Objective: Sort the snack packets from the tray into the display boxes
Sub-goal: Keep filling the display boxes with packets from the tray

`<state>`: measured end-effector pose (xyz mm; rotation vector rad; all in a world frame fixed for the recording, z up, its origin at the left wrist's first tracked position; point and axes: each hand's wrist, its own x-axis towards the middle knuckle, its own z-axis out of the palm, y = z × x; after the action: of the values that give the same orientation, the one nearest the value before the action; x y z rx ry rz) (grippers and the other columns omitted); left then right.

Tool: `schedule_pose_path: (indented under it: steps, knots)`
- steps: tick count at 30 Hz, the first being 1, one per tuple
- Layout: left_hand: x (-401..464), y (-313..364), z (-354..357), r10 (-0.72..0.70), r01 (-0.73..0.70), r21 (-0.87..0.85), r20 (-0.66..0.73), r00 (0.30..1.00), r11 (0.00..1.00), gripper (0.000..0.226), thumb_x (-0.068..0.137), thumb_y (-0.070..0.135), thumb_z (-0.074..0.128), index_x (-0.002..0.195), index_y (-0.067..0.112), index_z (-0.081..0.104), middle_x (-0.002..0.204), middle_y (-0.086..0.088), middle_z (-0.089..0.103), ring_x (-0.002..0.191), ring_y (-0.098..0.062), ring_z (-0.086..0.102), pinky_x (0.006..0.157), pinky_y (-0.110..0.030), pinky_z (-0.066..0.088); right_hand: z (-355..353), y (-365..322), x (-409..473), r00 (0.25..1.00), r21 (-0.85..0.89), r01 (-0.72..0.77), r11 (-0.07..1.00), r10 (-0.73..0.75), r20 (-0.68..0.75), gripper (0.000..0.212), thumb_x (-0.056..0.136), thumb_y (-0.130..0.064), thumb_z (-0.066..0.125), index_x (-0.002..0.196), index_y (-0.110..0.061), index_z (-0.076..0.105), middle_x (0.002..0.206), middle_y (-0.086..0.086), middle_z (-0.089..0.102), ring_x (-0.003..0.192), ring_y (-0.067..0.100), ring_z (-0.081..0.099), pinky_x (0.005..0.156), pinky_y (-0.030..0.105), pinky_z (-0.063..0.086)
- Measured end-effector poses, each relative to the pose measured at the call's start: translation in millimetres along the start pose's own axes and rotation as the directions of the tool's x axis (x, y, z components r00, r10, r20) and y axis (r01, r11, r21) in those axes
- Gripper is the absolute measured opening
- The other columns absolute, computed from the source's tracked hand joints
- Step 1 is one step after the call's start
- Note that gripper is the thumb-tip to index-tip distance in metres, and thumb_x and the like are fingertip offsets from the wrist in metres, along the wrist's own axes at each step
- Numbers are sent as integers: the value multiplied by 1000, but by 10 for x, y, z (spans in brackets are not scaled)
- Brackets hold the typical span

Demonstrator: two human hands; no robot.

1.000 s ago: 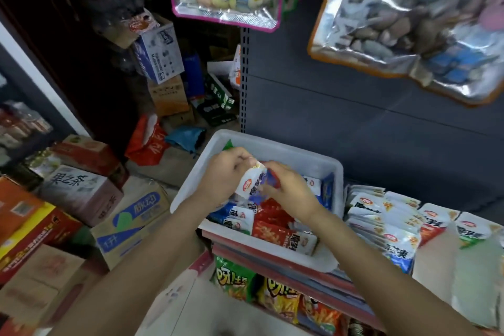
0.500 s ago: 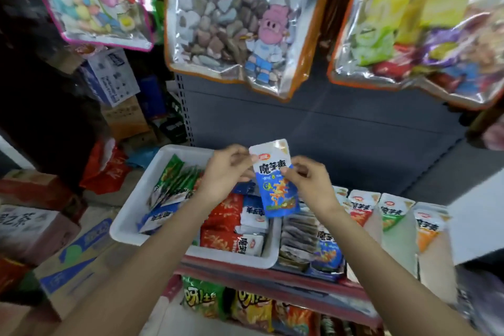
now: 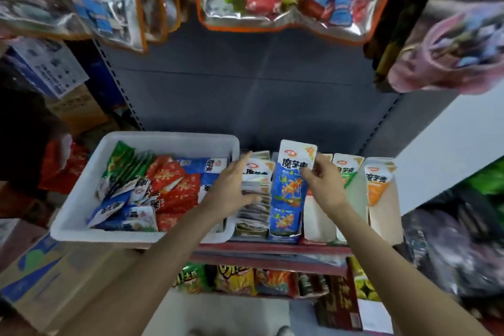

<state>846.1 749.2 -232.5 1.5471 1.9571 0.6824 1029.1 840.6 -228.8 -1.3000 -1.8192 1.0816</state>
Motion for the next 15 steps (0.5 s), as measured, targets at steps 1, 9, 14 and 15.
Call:
schedule_pose_path:
  steps: [1, 9, 14, 15]
  knots:
    - [-6, 0, 10, 4, -4, -20, -4, 1000, 1000, 100, 75, 24, 78, 151, 23, 13, 152, -4, 28, 136, -19, 32, 108, -27, 28, 14, 68, 1, 999, -139, 35, 990, -30, 37, 16, 83, 1, 57, 83, -15, 52, 60, -6, 50, 54, 6, 42, 67, 27, 37]
    - [-19, -25, 86, -31, 29, -65, -27, 999, 997, 104, 71, 25, 81, 150, 32, 12, 152, 2, 29, 136, -18, 32, 112, -40, 32, 83, 330, -94, 954, -650, 289, 703, -160, 252, 46, 79, -7, 62, 118, -24, 46, 110, -3, 59, 107, 20, 55, 111, 42, 12]
    - [-19, -18, 80, -51, 45, -112, -47, 998, 993, 99, 74, 20, 79, 150, 30, 17, 150, 2, 35, 134, -15, 36, 110, -34, 34, 108, 249, -91, 941, -779, 328, 535, -110, 321, 48, 86, -22, 61, 129, -31, 42, 129, -6, 43, 122, 17, 43, 110, 56, 12]
    - [-27, -3, 66, -48, 40, -134, -59, 997, 990, 95, 76, 20, 78, 149, 29, 19, 149, 2, 36, 134, -14, 37, 109, -30, 34, 115, 228, -88, 940, -781, 327, 532, -98, 327, 47, 88, -27, 58, 131, -31, 39, 133, -7, 40, 126, 15, 39, 110, 52, 9]
